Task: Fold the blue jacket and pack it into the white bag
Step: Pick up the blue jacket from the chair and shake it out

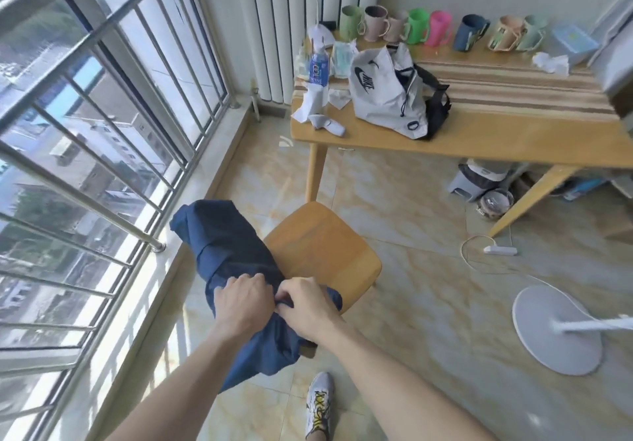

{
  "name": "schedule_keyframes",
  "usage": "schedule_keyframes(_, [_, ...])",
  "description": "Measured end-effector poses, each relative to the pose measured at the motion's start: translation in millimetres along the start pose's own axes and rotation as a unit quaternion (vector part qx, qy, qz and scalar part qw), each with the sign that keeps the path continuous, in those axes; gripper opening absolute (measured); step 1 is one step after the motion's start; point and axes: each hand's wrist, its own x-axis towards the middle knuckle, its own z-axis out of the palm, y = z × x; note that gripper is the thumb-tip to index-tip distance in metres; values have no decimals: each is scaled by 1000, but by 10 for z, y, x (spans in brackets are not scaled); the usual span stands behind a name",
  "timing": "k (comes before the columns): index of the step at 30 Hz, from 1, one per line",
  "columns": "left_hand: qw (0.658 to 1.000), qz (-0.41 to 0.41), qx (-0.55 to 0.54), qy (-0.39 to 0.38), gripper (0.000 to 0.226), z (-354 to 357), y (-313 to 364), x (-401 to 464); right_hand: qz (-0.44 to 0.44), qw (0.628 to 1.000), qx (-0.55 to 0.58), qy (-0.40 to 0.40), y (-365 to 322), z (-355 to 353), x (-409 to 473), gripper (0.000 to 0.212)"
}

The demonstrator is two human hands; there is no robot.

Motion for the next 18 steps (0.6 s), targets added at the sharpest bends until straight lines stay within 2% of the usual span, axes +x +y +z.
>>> schedule_keyframes(4, [989, 101, 11, 108, 23, -320, 268, -17, -34, 993, 8, 112, -7, -503, -125, 9])
schedule_keyframes(7, [963, 186, -22, 194, 22, -669, 646, -173, -64, 975, 12, 210, 36, -1002, -306, 9])
schedule_keyframes(11, [920, 252, -99, 283, 25, -1081, 1301, -569, -96, 942, 25, 320, 140, -1776, -763, 7])
schedule_keyframes(16, [907, 255, -48, 332, 79, -1314, 2224, -1110, -142, 895, 30, 423, 316, -2719, -1595, 10])
schedule_keyframes(18, [908, 242, -32, 341, 82, -1377, 2589, -1302, -161, 879, 14, 449, 429, -3037, -1943, 12])
